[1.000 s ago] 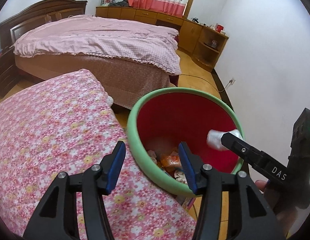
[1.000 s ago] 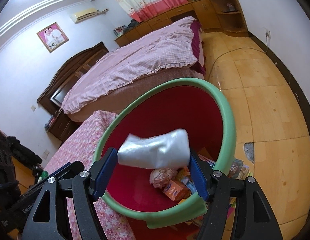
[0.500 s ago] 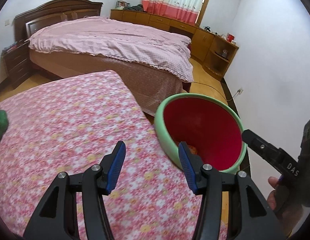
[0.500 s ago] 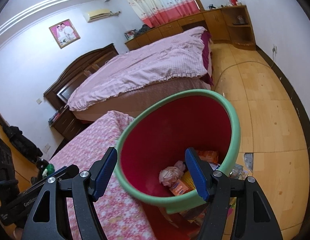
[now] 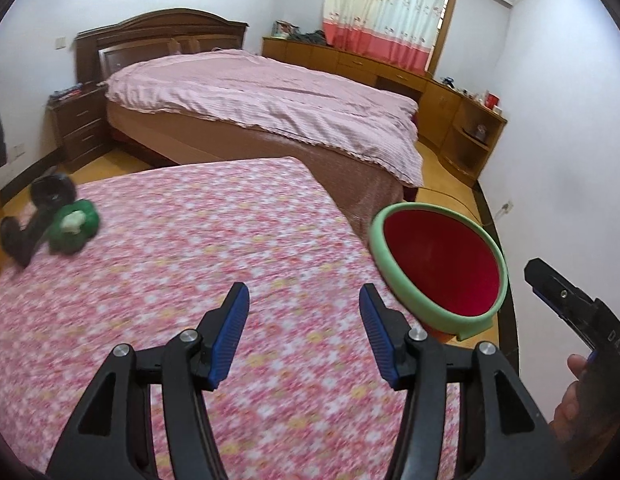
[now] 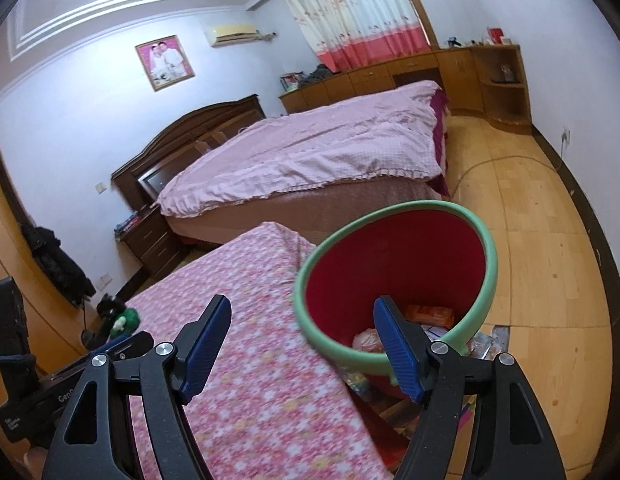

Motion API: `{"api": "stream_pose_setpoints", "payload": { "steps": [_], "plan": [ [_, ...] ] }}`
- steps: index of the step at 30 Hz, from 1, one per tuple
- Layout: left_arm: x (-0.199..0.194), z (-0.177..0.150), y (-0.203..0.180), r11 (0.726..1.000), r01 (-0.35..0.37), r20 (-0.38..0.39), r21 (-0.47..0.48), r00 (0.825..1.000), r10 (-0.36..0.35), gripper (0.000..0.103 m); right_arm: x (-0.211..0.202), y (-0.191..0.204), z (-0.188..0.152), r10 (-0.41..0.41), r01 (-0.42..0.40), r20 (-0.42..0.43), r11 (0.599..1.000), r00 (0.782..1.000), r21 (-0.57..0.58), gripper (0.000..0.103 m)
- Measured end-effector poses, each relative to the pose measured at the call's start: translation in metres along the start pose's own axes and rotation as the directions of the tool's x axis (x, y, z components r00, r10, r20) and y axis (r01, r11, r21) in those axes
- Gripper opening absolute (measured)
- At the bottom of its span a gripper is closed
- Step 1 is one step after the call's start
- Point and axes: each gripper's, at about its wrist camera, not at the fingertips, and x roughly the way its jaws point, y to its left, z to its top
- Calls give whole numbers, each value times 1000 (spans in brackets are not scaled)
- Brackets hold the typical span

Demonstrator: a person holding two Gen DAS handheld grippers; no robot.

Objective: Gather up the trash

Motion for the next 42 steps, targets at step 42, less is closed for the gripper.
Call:
{"api": "stream_pose_setpoints", "payload": {
  "steps": [42],
  "plan": [
    [-117, -78, 66, 966, -220, 162, -135, 957, 241, 58, -44, 97, -92, 85, -86, -11, 981, 996, -172, 82]
  ]
}}
